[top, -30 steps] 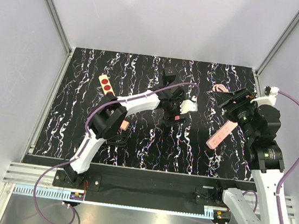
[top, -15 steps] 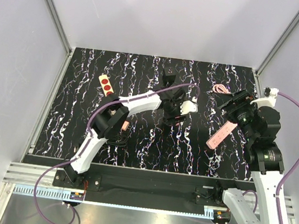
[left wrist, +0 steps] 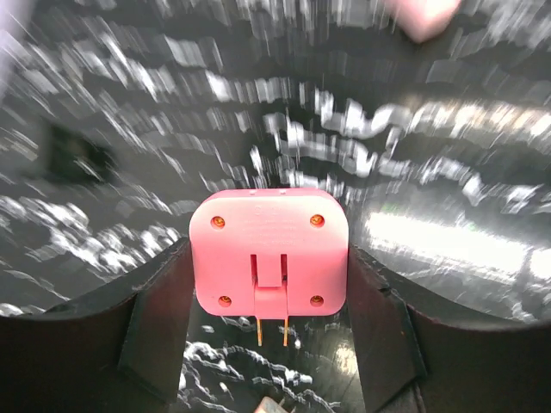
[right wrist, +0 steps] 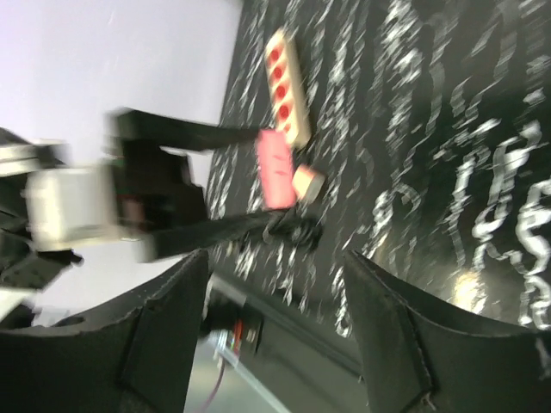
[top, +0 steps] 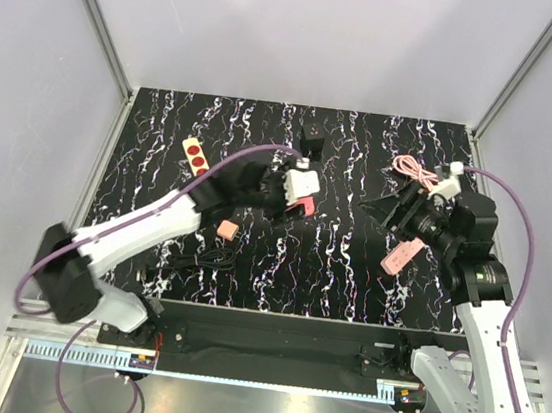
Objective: Insert the plug
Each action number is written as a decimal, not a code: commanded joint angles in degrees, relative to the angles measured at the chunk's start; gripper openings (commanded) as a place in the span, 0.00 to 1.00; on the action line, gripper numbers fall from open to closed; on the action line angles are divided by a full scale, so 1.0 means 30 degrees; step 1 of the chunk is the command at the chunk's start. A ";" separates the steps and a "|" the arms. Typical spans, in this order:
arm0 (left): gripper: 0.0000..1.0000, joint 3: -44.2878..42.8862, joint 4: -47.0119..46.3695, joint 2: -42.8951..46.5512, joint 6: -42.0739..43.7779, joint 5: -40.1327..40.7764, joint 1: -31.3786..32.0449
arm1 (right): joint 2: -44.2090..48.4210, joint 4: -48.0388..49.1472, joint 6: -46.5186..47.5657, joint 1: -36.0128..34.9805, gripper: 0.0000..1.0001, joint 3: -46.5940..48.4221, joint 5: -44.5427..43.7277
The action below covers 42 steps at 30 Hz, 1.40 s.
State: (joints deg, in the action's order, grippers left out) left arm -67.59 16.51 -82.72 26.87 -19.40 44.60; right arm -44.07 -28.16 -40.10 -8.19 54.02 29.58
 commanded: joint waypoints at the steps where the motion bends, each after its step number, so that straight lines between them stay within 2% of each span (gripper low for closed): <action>1: 0.00 0.1640 -0.2779 0.1934 -0.1659 -0.2116 0.0221 | -0.1067 0.0335 0.0797 0.0033 0.70 0.0567 0.5016; 5: 0.00 0.2198 -0.2781 0.3196 -0.1635 -0.2148 0.1011 | -0.2679 0.0452 0.0680 -0.0025 0.69 0.0860 0.7128; 11: 0.00 0.2608 -0.2311 0.3519 -0.0814 -0.1475 0.2006 | -0.3852 0.0569 0.0622 -0.0903 0.75 0.1007 0.7190; 18: 0.00 0.2492 -0.2106 0.3607 -0.0374 -0.1064 0.2506 | -0.5698 0.0365 0.0622 -0.3567 0.77 0.1007 0.4854; 23: 0.00 0.2667 -0.2048 0.3695 -0.0344 -0.0595 0.2975 | -0.6722 0.0422 0.0446 -0.4769 0.73 0.1211 0.3122; 31: 0.00 0.2697 -0.2164 0.3608 -0.0344 -0.0038 0.3502 | -0.7749 0.1387 -0.0169 -0.5825 0.70 0.1300 0.2766; 32: 0.00 0.2668 -0.2135 0.3579 -0.0344 0.0049 0.3532 | -0.7837 0.1476 -0.0286 -0.5971 0.74 0.1213 0.2679; 34: 0.00 0.2639 -0.2194 0.3549 -0.0257 0.0079 0.3649 | -0.7867 0.1652 -0.0461 -0.6469 0.75 0.0951 0.2503; 42: 0.00 0.2375 -0.2311 0.3432 -0.0227 0.0518 0.3883 | -0.7545 0.3232 -0.1721 -0.7056 0.61 -0.0310 0.2238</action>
State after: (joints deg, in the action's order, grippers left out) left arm -59.46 12.86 -73.28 25.34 -18.87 55.81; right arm -67.68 -22.94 -42.89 -28.60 54.11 37.04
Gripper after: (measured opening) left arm 0.658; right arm 0.618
